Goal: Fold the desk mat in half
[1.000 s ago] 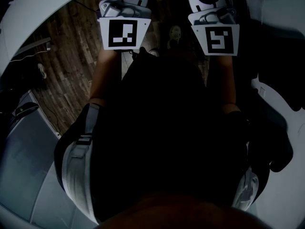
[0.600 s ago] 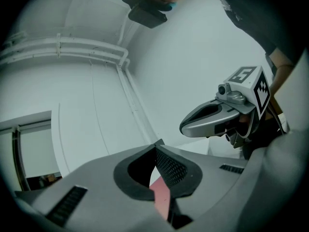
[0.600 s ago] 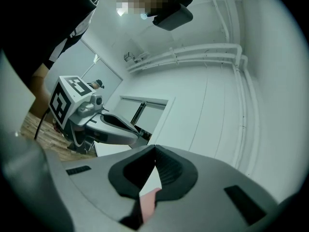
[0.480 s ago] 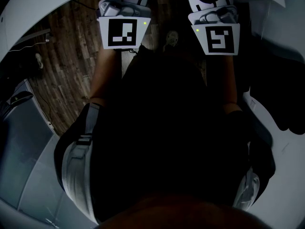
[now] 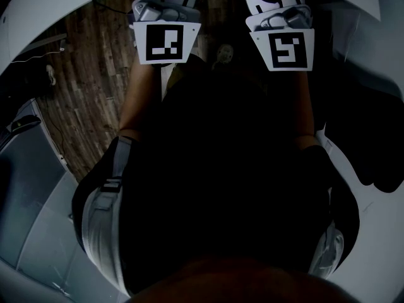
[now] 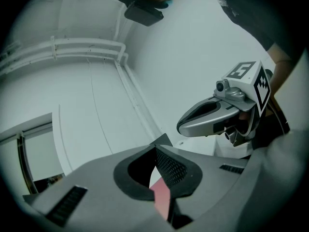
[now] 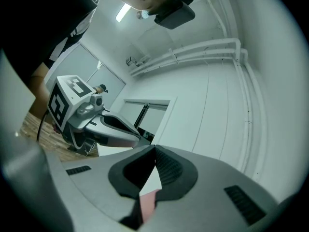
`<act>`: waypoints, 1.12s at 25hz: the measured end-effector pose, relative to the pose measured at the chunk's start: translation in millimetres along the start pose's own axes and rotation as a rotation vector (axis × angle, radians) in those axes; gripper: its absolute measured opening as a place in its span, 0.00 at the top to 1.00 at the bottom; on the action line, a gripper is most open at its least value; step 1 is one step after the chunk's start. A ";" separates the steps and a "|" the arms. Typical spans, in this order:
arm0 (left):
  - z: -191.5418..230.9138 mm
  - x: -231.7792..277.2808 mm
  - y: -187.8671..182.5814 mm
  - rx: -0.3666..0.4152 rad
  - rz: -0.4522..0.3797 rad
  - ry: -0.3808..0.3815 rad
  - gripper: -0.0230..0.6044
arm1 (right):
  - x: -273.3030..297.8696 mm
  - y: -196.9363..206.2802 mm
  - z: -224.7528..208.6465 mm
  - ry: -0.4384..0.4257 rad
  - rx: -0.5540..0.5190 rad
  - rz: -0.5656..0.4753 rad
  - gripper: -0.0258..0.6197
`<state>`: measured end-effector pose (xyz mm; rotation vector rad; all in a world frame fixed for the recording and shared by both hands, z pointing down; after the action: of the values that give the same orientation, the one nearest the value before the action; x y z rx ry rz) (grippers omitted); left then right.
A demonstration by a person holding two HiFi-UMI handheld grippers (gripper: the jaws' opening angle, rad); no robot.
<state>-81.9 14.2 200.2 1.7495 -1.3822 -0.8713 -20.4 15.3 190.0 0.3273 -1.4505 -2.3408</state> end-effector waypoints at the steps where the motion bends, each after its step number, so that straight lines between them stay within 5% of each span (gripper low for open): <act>1: -1.1 1.9 -0.2 0.001 -0.001 0.000 0.95 | -0.2 2.0 -1.0 -0.001 0.002 0.003 0.91; 28: 13.4 47.6 37.0 -0.020 0.028 0.085 0.95 | 50.0 36.3 -20.2 0.026 0.050 0.092 0.91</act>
<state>-102.0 -40.0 222.1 1.7281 -1.3345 -0.7846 -51.3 -36.8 213.4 0.2970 -1.4813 -2.2227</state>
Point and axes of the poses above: the fingertips, and each gripper's own axes: x forward along the fingers, z to its left, y out of its underside, the point moved 1 cm from there along -x, backward along the fingers, and after that the axes turned 10 degrees about -y, right-handed, at the moved point
